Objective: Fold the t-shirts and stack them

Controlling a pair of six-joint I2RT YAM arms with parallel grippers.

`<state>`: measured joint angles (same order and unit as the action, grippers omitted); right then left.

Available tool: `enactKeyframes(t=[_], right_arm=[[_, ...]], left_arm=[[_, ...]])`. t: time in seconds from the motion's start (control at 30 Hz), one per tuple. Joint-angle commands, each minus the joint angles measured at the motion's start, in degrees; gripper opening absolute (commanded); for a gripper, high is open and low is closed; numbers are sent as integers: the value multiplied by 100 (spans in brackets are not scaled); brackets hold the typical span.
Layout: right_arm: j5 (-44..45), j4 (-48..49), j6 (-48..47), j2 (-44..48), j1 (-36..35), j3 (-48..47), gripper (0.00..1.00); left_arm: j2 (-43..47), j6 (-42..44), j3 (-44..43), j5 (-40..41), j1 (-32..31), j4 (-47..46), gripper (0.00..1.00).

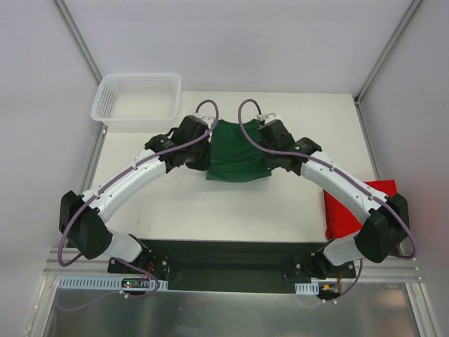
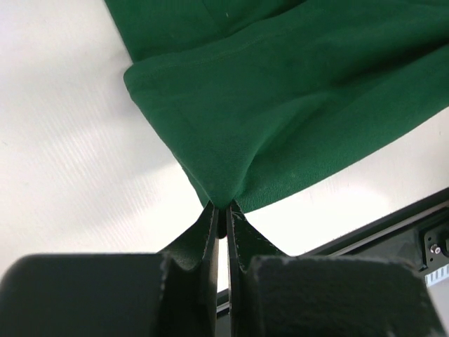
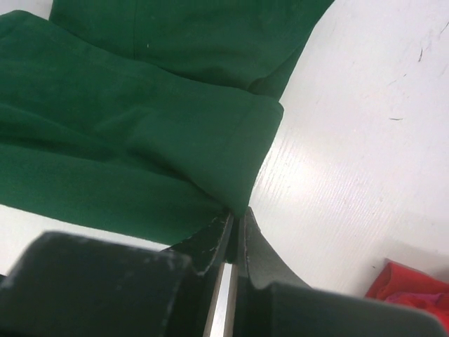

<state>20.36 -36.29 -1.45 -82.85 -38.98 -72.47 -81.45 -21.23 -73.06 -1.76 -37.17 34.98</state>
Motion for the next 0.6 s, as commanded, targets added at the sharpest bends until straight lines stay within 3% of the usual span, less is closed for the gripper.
enactKeyframes(t=[0.0, 0.57], right_arm=[[118, -185, -110, 14, 66, -321, 2], [134, -184, 382, 172, -180, 189, 1]], left_arm=[[-11, 190, -384, 369, -27, 149, 0], [-240, 172, -209, 290, -27, 158, 0]])
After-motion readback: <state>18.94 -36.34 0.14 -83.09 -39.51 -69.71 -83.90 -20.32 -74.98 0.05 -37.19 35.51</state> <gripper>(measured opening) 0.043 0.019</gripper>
